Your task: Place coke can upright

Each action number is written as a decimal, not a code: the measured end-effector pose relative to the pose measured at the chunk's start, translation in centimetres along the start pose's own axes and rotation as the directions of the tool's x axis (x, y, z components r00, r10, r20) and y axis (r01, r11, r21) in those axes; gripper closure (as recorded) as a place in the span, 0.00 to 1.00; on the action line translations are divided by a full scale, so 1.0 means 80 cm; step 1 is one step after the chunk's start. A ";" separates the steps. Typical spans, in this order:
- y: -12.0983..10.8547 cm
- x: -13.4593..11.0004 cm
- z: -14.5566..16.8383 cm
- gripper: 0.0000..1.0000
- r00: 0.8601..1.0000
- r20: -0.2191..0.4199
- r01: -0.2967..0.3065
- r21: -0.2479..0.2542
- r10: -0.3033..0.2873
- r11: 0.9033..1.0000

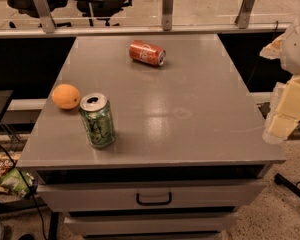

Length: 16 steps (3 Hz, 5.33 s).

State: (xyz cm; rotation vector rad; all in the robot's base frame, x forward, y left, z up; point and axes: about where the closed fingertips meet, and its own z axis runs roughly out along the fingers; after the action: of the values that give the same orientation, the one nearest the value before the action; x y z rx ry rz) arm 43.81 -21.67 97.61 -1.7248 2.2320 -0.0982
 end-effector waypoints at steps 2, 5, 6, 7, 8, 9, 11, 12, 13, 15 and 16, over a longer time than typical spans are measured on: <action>-0.016 -0.013 0.005 0.00 0.999 0.049 -0.008 -0.008 0.009 1.000; -0.119 -0.072 0.066 0.00 0.981 0.189 -0.044 -0.045 0.052 0.998; -0.160 -0.100 0.093 0.00 0.983 0.173 -0.061 -0.049 0.068 0.997; -0.197 -0.133 0.126 0.00 0.986 0.136 -0.087 -0.060 0.095 0.994; -0.229 -0.161 0.159 0.00 0.985 0.104 -0.128 -0.070 0.135 0.989; -0.257 -0.186 0.187 0.00 0.980 0.085 -0.175 -0.068 0.180 0.982; -0.288 -0.234 0.231 0.00 0.973 0.053 -0.221 -0.060 0.224 0.973; -0.299 -0.257 0.254 0.00 0.972 0.035 -0.231 -0.057 0.233 0.971; -0.305 -0.277 0.272 0.00 0.969 0.039 -0.240 -0.063 0.243 0.969; -0.306 -0.300 0.301 0.00 0.969 0.029 -0.241 -0.075 0.244 0.968; -0.308 -0.303 0.315 0.16 0.971 -0.001 -0.238 -0.064 0.239 0.969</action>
Offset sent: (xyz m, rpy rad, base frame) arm 0.0366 0.0143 0.0006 0.1227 0.0092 0.0134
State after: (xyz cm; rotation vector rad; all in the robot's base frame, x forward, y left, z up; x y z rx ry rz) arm 79.41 -1.73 84.76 -1.4693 2.4423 0.0335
